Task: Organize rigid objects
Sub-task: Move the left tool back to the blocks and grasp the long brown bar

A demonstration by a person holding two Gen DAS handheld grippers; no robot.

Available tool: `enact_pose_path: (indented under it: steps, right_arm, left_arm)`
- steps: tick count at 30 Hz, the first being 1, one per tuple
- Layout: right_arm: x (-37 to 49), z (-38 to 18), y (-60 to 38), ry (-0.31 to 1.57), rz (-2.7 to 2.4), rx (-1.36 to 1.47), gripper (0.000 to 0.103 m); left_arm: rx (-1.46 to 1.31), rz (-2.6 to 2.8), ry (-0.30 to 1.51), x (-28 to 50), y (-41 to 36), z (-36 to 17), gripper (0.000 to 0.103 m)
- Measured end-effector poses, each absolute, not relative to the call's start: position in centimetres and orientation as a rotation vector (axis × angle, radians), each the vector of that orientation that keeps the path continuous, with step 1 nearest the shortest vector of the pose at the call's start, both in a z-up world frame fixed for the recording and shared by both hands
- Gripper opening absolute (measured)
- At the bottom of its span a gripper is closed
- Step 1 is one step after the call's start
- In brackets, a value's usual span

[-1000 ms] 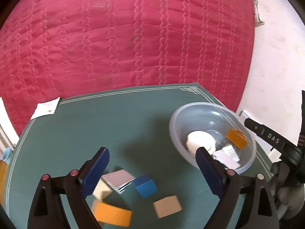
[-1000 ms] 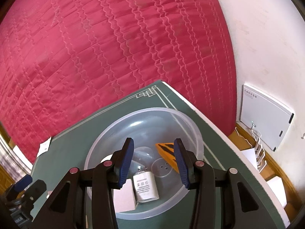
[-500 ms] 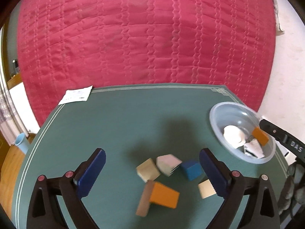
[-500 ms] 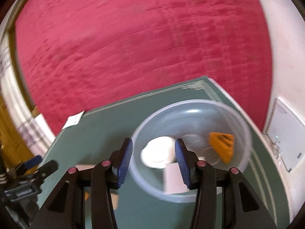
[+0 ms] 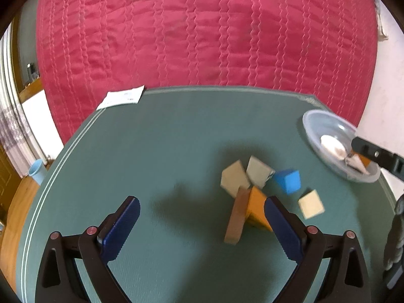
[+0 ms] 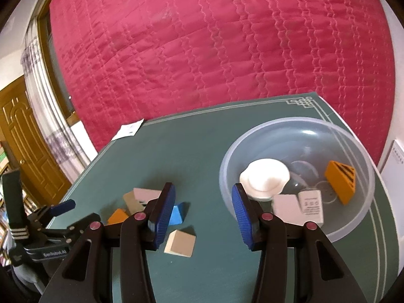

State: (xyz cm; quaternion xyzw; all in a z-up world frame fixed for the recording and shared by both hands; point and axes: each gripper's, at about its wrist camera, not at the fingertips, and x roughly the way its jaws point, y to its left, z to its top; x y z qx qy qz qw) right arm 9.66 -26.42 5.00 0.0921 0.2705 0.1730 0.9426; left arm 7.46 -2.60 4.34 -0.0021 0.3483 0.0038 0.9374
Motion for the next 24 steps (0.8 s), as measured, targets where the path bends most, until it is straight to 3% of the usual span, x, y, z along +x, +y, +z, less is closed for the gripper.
enact_pose_path:
  steps: [12, 14, 19, 24]
  right_arm:
    - [9.4, 3.3, -23.6, 0.625, 0.466, 0.128, 0.049]
    - [9.4, 3.2, -23.4, 0.629, 0.471, 0.121, 0.049]
    - [9.2, 2.9, -23.0, 0.639, 0.475, 0.113, 0.049]
    - [9.0, 2.7, -22.3, 0.646, 0.492, 0.094, 0.049]
  left_arm:
    - [0.052, -0.028, 0.787, 7.1, -3.7, 1.2, 0.100]
    - [0.074, -0.023, 0.799, 7.4, -4.1, 0.9, 0.096]
    - [0.088, -0.029, 0.845, 8.7, -4.5, 0.0, 0.071]
    - [0.092, -0.059, 0.840, 9.5, -5.1, 0.3, 0.054]
